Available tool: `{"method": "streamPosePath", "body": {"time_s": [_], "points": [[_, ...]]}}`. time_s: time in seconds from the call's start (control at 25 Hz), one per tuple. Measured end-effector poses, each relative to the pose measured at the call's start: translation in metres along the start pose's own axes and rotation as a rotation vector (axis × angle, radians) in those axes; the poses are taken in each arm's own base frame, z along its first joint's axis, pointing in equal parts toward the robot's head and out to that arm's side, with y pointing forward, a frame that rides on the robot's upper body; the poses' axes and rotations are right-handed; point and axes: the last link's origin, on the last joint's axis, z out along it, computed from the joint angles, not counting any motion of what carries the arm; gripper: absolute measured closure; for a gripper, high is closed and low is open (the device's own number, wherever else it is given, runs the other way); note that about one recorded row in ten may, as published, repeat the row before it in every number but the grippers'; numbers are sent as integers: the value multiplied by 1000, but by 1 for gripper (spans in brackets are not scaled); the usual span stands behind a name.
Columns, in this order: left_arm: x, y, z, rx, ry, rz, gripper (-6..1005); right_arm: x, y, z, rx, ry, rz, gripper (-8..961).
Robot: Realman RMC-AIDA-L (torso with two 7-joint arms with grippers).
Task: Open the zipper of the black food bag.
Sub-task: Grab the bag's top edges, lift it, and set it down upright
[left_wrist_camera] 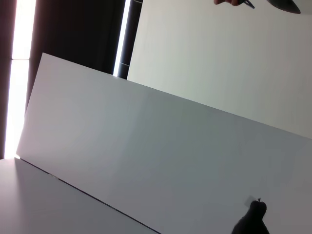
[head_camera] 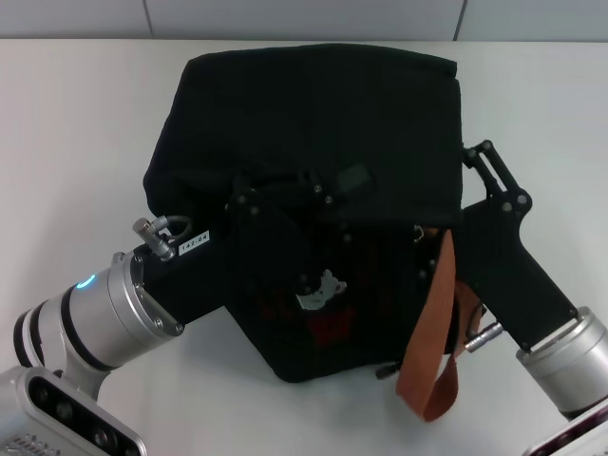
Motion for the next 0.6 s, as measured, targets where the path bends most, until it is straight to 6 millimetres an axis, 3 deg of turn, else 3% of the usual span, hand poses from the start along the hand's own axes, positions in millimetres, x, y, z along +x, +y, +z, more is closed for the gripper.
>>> {"method": "streamPosePath", "body": {"time_s": [0.6], "points": [[1, 1, -2, 8, -6, -5, 922, -1, 0, 8, 0, -11, -131, 157]]}}
